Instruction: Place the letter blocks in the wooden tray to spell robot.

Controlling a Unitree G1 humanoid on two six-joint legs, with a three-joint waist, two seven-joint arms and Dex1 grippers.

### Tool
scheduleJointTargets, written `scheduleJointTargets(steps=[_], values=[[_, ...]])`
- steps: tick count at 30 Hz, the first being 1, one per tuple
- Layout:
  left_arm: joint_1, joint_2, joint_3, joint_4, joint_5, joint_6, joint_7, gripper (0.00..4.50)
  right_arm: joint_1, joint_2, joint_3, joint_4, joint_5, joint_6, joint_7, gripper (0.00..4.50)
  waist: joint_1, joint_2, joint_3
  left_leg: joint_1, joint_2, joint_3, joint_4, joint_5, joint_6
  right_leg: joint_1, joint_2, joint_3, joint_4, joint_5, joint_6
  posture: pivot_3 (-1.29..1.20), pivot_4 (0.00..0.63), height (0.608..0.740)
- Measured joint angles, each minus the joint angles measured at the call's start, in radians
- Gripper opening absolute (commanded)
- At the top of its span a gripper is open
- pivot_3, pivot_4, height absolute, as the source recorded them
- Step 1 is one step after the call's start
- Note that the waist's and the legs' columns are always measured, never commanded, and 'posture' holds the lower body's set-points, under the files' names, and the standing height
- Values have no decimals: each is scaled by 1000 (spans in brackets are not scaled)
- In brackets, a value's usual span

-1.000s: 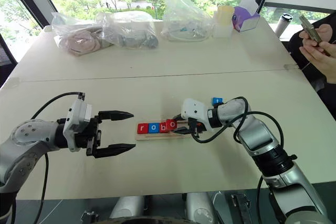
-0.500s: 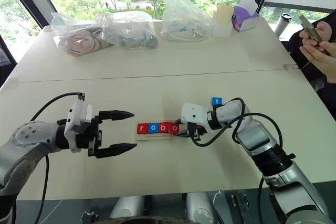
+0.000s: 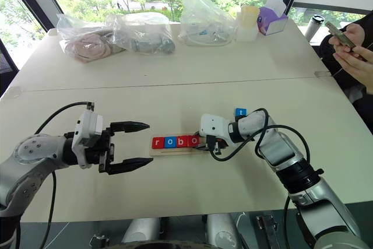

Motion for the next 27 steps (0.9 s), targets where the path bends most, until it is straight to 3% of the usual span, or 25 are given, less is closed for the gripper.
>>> scheduleJointTargets(steps=[2, 9, 17, 27], values=[[0, -1, -2, 0, 0, 0, 4, 4500, 0, 0, 0, 0, 0, 1, 2, 1131, 0, 0, 0, 0, 0, 0, 0, 0, 0, 0, 0, 0, 0, 0, 0, 0, 150, 740], [-3, -6, -3, 0, 1, 0, 13, 4500, -3, 0, 2, 0, 0, 3, 8, 4437, 0, 0, 0, 0, 0, 0, 0, 0, 0, 0, 0, 0, 0, 0, 0, 0, 150, 740], [-11, -12, -4, 1, 3, 0, 14, 4500, -8, 5, -2, -1, 7, 41, -4, 4437, 0, 0, 0, 0, 0, 0, 0, 0, 0, 0, 0, 0, 0, 0, 0, 0, 150, 740], [-20, -12, -4, 3, 3, 0, 12, 4500, -32, 5, -149, -3, 42, 149, -131, 4437, 1, 0, 0, 0, 0, 0, 0, 0, 0, 0, 0, 0, 0, 0, 0, 0, 150, 740]])
